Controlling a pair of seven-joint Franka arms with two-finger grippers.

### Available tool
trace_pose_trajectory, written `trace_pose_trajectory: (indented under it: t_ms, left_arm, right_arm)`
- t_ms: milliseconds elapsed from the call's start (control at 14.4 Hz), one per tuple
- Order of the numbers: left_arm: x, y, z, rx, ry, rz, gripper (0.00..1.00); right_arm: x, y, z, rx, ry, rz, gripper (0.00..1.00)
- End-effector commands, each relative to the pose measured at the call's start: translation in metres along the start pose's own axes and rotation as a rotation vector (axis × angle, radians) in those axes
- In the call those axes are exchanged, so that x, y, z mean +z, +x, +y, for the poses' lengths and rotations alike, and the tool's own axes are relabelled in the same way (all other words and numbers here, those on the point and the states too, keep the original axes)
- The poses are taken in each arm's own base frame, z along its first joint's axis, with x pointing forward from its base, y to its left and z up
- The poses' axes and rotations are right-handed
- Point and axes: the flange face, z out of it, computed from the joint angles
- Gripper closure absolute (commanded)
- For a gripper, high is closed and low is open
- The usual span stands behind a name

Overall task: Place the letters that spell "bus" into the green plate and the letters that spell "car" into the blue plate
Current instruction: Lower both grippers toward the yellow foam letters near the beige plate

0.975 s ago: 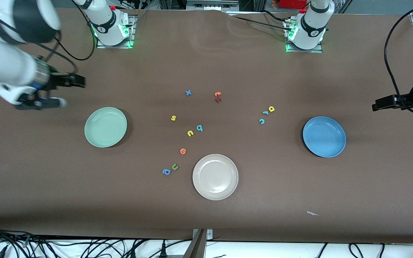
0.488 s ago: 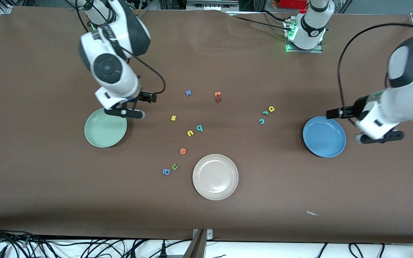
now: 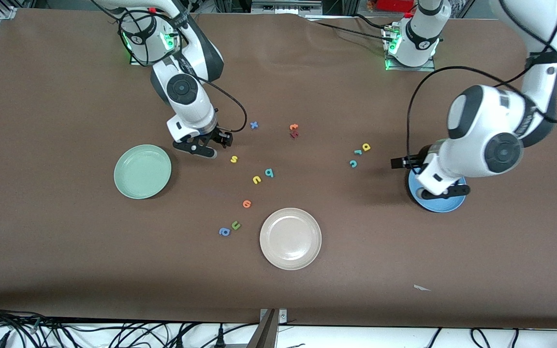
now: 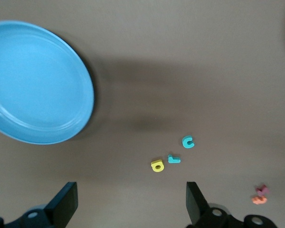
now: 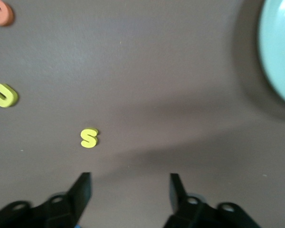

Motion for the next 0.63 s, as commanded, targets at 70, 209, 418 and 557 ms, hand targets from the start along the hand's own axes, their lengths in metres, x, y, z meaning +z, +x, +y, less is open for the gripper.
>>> trace_pose_trajectory:
  t_ms: [70, 209, 418, 557]
  left_arm:
    - [0.062, -0.033, 0.012, 0.016, -0.007, 0.019, 0.00]
    - [0.094, -0.045, 0.018, 0.035, -0.002, 0.014, 0.00]
    - [0.135, -0.069, 0.029, 0.077, 0.018, -0.019, 0.00]
    - [0.162, -0.084, 0.025, 0.095, 0.017, -0.003, 0.00]
  right_arm:
    - [0.021, -0.009, -0.019, -0.002, 0.035, 0.017, 0.35]
    - [0.034, -0.011, -0.027, -0.012, 0.070, 0.044, 0.35]
    - [0.042, -0.003, -0.027, -0.011, 0.079, 0.060, 0.35]
    - [0.052, 0.003, -0.034, -0.010, 0.091, 0.066, 0.35]
